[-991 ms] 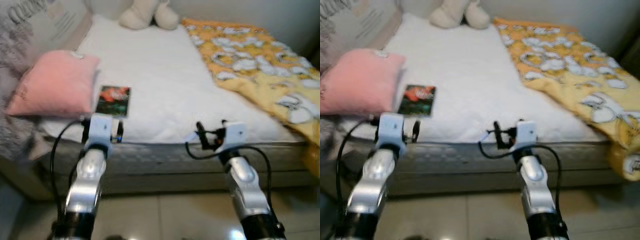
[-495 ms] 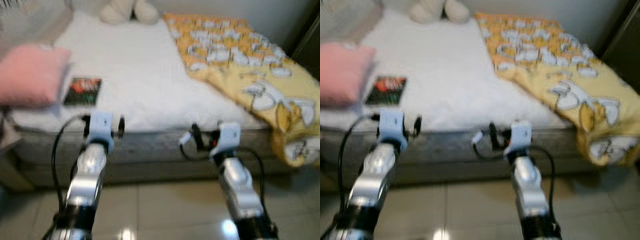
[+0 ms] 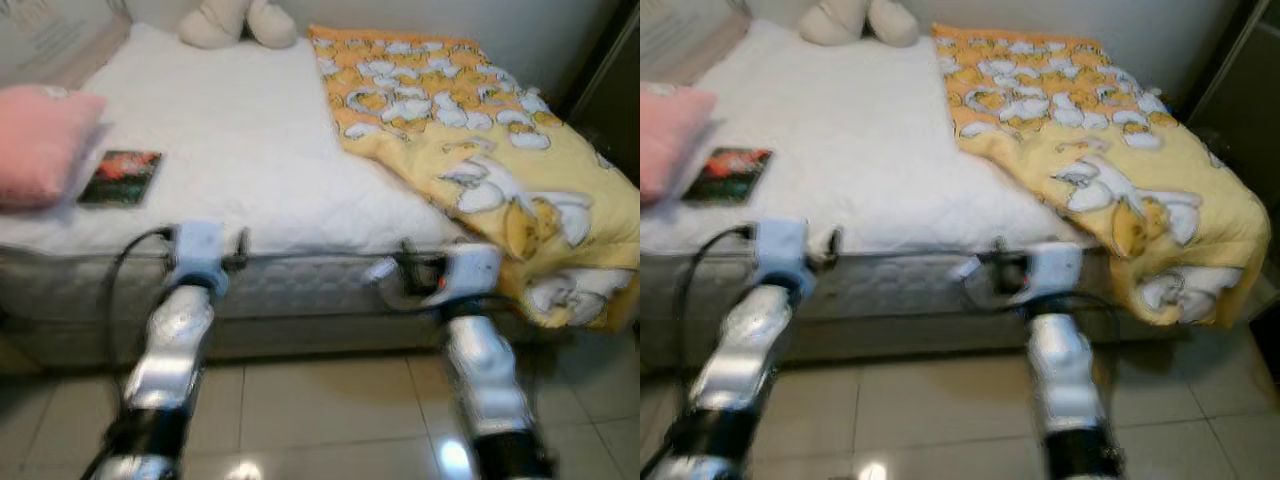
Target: Clean up the room
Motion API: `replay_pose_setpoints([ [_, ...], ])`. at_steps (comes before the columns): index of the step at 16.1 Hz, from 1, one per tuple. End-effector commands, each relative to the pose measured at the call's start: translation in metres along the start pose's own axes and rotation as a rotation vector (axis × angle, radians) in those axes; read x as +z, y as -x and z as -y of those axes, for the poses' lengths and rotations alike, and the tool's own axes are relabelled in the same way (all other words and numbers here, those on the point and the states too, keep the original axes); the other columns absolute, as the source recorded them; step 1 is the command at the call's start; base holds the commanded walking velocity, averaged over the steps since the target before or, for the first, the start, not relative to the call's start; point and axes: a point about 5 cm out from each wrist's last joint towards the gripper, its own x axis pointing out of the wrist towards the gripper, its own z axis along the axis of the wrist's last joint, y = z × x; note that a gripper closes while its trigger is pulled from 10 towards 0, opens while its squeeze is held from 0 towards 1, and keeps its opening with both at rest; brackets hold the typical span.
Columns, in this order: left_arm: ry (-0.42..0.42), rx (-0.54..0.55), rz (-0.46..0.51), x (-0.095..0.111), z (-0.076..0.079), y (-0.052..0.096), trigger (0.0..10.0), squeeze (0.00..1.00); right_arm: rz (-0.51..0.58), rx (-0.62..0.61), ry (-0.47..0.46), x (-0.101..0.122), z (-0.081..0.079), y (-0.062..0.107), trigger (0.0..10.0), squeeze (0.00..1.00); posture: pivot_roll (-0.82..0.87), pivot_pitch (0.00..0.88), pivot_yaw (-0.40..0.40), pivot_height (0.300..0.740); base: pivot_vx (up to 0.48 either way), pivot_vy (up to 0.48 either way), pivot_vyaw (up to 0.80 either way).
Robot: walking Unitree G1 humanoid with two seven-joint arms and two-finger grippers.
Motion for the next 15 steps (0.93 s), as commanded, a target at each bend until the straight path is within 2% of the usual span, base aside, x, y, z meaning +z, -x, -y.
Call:
replay_pose_setpoints([
  [1, 0.02, -0.019, 0.014, 0.005, 0.009, -0.002, 10.0, 0.0, 0.013, -0.029, 0.012, 0.004, 0.013, -0.001, 10.0, 0.0, 0.01, 0.0, -0.032, 0.74, 0.262, -0.398, 0.0],
  [4, 0.031, -0.011, 0.015, 0.003, 0.004, 0.0, 10.0, 0.0, 0.003, -0.032, 0.01, 0.002, 0.018, 0.002, 10.0, 0.0, 0.01, 0.0, -0.032, 0.74, 0.266, -0.398, 0.0],
  [6, 0.064, -0.046, 0.033, 0.006, -0.002, 0.008, 10.0, 0.0, -0.009, -0.053, -0.006, 0.001, 0.026, 0.012, 10.0, 0.0, 0.01, 0.0, -0.029, 0.74, 0.266, -0.396, 0.0],
  [7, 0.117, -0.055, 0.012, 0.004, -0.014, 0.019, 10.0, 0.0, -0.041, -0.073, 0.001, -0.005, 0.037, 0.027, 10.0, 0.0, 0.01, 0.0, -0.028, 0.74, 0.266, -0.398, 0.0],
  [9, 0.16, -0.048, 0.006, 0.007, -0.019, 0.028, 10.0, 0.0, -0.05, -0.1, 0.0, -0.006, 0.047, 0.038, 10.0, 0.0, 0.02, 0.0, -0.026, 0.74, 0.264, -0.398, 0.0],
  [10, 0.186, -0.017, 0.031, 0.016, -0.02, 0.037, 10.0, 0.0, -0.04, -0.104, 0.008, -0.001, 0.053, 0.046, 10.0, 0.0, 0.03, 0.0, -0.027, 0.74, 0.281, -0.386, 0.0],
  [13, 0.168, -0.008, 0.085, 0.031, -0.018, 0.05, 10.0, 0.0, -0.008, -0.112, 0.027, 0.012, 0.059, 0.053, 10.0, 0.0, 0.03, 0.0, -0.034, 0.74, 0.282, -0.385, 0.0],
  [14, 0.156, -0.015, 0.086, 0.032, -0.017, 0.051, 10.0, 0.0, -0.005, -0.109, 0.027, 0.013, 0.058, 0.052, 10.0, 0.0, 0.03, 0.0, -0.034, 0.74, 0.285, -0.382, 0.0],
  [15, 0.143, 0.024, 0.045, 0.025, -0.021, 0.051, 10.0, 0.0, 0.001, -0.089, 0.027, 0.016, 0.053, 0.047, 10.0, 0.0, 0.03, 0.0, -0.037, 0.74, 0.289, -0.382, 0.0],
])
